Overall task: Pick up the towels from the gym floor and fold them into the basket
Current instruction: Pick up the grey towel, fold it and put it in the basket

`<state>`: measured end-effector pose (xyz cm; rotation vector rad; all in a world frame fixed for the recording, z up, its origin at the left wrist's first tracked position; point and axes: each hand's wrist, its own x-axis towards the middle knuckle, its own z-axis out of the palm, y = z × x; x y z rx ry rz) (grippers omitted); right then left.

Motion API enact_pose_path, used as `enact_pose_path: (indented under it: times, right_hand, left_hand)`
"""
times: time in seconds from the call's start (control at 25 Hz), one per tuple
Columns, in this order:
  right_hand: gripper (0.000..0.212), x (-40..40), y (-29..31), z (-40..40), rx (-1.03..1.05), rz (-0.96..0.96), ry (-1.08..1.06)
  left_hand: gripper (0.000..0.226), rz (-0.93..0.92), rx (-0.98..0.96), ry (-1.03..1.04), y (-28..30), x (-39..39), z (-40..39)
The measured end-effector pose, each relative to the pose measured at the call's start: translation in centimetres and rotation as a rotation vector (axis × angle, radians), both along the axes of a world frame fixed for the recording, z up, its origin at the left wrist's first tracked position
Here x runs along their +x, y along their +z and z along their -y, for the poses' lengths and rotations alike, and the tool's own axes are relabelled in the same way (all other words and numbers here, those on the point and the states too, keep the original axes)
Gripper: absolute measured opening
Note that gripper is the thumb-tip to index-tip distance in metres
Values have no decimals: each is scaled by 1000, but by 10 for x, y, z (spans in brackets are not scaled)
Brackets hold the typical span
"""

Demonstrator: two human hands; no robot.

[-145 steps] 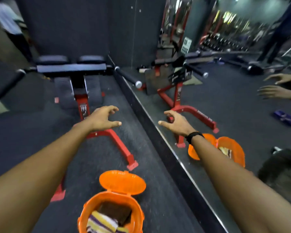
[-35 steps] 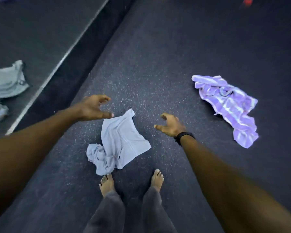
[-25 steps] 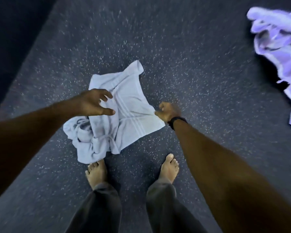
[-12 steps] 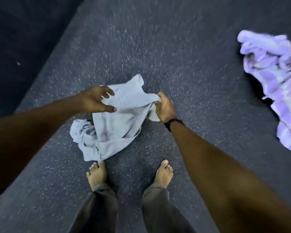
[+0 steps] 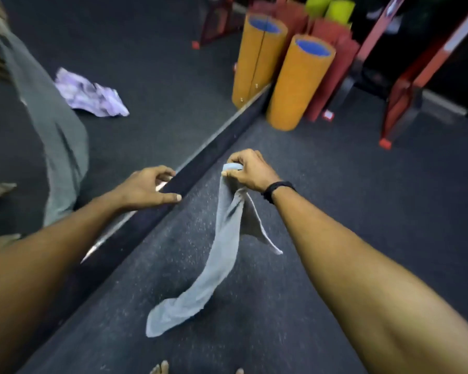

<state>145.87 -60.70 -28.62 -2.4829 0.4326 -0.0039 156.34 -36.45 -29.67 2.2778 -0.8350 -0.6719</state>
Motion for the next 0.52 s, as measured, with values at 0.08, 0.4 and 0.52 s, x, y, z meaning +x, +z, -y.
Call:
enact_pose_path:
  times: [0.08, 0.4, 0.52]
  right_hand:
    - [10, 18, 86, -12, -65, 65, 99]
    - [9, 37, 329, -99, -263, 333, 504]
    - [13, 33, 375, -155, -316, 414, 682]
  left_hand:
    - [65, 80, -53, 48, 76, 6, -18]
    - [59, 445, -177, 387, 309, -41, -149]
    - [60, 523, -171, 535, 356, -89, -206]
